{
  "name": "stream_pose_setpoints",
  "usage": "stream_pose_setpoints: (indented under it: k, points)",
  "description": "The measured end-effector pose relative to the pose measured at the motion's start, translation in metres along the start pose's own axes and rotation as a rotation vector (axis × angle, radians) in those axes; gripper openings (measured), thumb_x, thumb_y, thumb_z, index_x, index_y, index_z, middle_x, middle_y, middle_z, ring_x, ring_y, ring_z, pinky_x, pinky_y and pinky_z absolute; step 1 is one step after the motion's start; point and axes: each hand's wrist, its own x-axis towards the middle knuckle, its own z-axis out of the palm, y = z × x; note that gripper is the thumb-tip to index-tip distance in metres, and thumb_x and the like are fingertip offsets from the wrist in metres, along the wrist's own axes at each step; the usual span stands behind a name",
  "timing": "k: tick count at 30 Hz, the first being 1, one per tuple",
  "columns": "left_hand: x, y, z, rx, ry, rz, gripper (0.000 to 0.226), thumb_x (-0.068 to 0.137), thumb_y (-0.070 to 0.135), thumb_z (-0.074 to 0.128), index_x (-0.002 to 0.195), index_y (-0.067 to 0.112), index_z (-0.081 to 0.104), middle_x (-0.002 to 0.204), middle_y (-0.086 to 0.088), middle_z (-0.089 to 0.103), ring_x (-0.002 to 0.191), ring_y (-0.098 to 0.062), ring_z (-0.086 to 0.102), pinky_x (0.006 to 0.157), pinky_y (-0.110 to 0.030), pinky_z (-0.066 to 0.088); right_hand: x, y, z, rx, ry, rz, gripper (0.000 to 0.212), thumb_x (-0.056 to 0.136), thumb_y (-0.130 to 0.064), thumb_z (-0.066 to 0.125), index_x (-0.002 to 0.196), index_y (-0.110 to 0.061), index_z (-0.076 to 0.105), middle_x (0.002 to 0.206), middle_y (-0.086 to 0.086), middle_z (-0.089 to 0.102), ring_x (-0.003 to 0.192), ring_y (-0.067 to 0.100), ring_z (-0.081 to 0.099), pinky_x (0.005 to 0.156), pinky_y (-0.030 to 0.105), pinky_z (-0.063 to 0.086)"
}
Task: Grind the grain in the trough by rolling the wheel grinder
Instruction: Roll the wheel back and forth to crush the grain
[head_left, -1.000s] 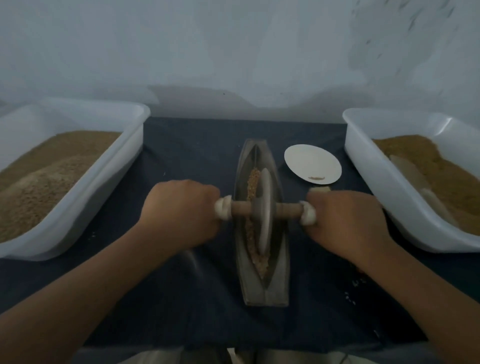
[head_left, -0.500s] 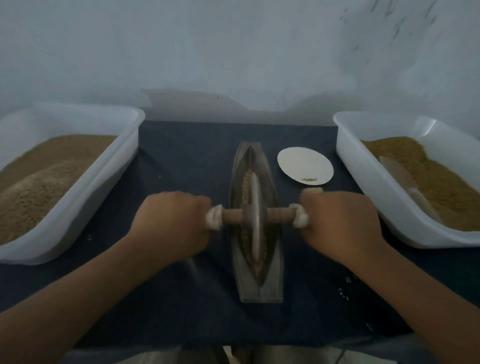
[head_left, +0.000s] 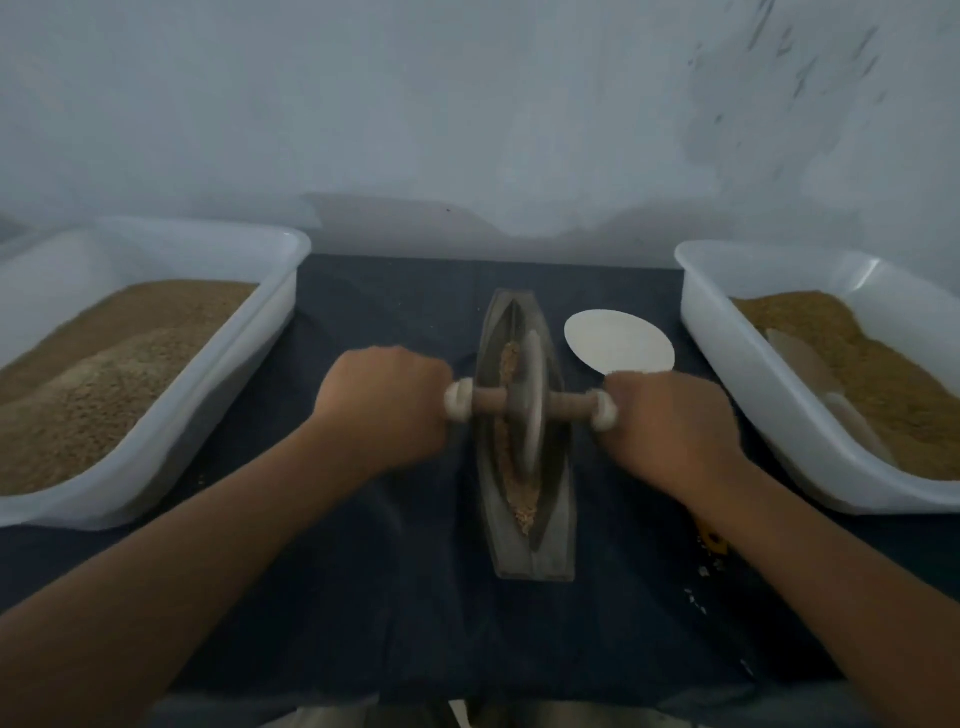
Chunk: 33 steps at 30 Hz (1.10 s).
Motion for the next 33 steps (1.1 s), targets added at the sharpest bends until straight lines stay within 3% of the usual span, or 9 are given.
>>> stream_pose_setpoints:
  k: [2, 4, 8, 11, 16, 21, 26, 29, 33]
  points:
    - [-0.031, 0.0, 0.0, -0.002, 0.086, 0.076, 0.032, 0.07, 0.049, 0.055, 0.061, 0.03, 0.031, 0.052, 0.011, 0.035, 0.043, -0.01, 0.028, 0.047, -0.024, 0.018, -0.029, -0.002, -0.011, 0.028, 0.081, -0.069, 0.034, 0.084, -0.057, 0.044, 0.062, -0.038, 0.026, 0.046, -0.014, 0.028, 0.04, -0.003, 0.025, 0.042, 0.019, 0.014]
    - [-0.035, -0.004, 0.003, -0.002, 0.131, 0.097, 0.036, 0.065, 0.049, 0.058, 0.058, 0.032, 0.027, 0.048, 0.012, 0.03, 0.04, -0.006, 0.02, 0.048, -0.021, 0.011, -0.037, 0.003, -0.008, 0.076, 0.091, -0.099, 0.035, 0.084, -0.056, 0.045, 0.063, -0.038, 0.023, 0.047, -0.014, 0.026, 0.039, 0.0, 0.025, 0.041, 0.019, 0.017]
    - [0.021, -0.008, 0.012, -0.02, -0.016, -0.059, 0.027, 0.075, 0.049, 0.054, 0.063, 0.026, 0.047, 0.058, 0.008, 0.047, 0.05, -0.018, 0.042, 0.052, -0.028, 0.034, 0.02, -0.002, 0.007, 0.019, 0.005, 0.002, 0.035, 0.096, -0.049, 0.045, 0.066, -0.031, 0.045, 0.058, -0.01, 0.048, 0.051, 0.01, 0.048, 0.049, 0.029, 0.042]
    - [0.071, -0.011, 0.009, -0.053, -0.04, -0.141, 0.027, 0.079, 0.046, 0.06, 0.065, 0.023, 0.055, 0.067, 0.005, 0.058, 0.056, -0.02, 0.05, 0.06, -0.031, 0.044, 0.07, -0.004, 0.007, 0.03, -0.055, 0.071, 0.025, 0.09, -0.034, 0.054, 0.066, -0.027, 0.054, 0.063, -0.006, 0.056, 0.06, 0.018, 0.059, 0.057, 0.034, 0.052]
    - [0.039, -0.008, 0.01, -0.077, -0.089, -0.072, 0.024, 0.079, 0.047, 0.056, 0.069, 0.025, 0.055, 0.068, 0.008, 0.057, 0.059, -0.017, 0.054, 0.056, -0.03, 0.042, 0.044, 0.001, 0.003, 0.032, -0.1, 0.02, 0.027, 0.093, -0.035, 0.059, 0.068, -0.028, 0.052, 0.062, -0.008, 0.052, 0.055, 0.009, 0.046, 0.049, 0.025, 0.03]
    - [-0.027, -0.011, 0.008, -0.035, 0.028, 0.078, 0.029, 0.064, 0.051, 0.058, 0.058, 0.031, 0.038, 0.048, 0.013, 0.037, 0.041, -0.005, 0.029, 0.046, -0.02, 0.016, -0.022, 0.001, -0.01, 0.001, 0.034, -0.118, 0.044, 0.081, -0.051, 0.058, 0.06, -0.038, 0.022, 0.046, -0.014, 0.024, 0.039, -0.002, 0.022, 0.042, 0.02, 0.011]
    - [0.038, -0.012, 0.013, -0.067, -0.087, -0.076, 0.028, 0.076, 0.051, 0.054, 0.065, 0.026, 0.056, 0.062, 0.009, 0.056, 0.053, -0.013, 0.05, 0.05, -0.025, 0.033, 0.033, -0.001, 0.004, -0.017, 0.013, -0.025, 0.032, 0.091, -0.044, 0.057, 0.065, -0.029, 0.047, 0.057, -0.009, 0.046, 0.049, 0.009, 0.043, 0.046, 0.026, 0.037]
    - [0.075, -0.016, 0.011, -0.132, -0.139, -0.159, 0.027, 0.081, 0.048, 0.059, 0.071, 0.023, 0.061, 0.074, 0.004, 0.064, 0.064, -0.021, 0.059, 0.061, -0.032, 0.048, 0.074, -0.007, 0.0, -0.061, -0.021, 0.034, 0.028, 0.093, -0.041, 0.053, 0.071, -0.026, 0.06, 0.063, -0.005, 0.056, 0.057, 0.017, 0.053, 0.052, 0.028, 0.041]
    - [0.038, -0.01, 0.01, -0.1, -0.101, -0.104, 0.025, 0.08, 0.048, 0.057, 0.068, 0.026, 0.055, 0.068, 0.007, 0.057, 0.06, -0.02, 0.054, 0.058, -0.031, 0.042, 0.047, -0.004, -0.008, -0.007, -0.071, 0.004, 0.029, 0.093, -0.04, 0.054, 0.067, -0.026, 0.054, 0.061, -0.006, 0.052, 0.055, 0.014, 0.049, 0.053, 0.03, 0.038]
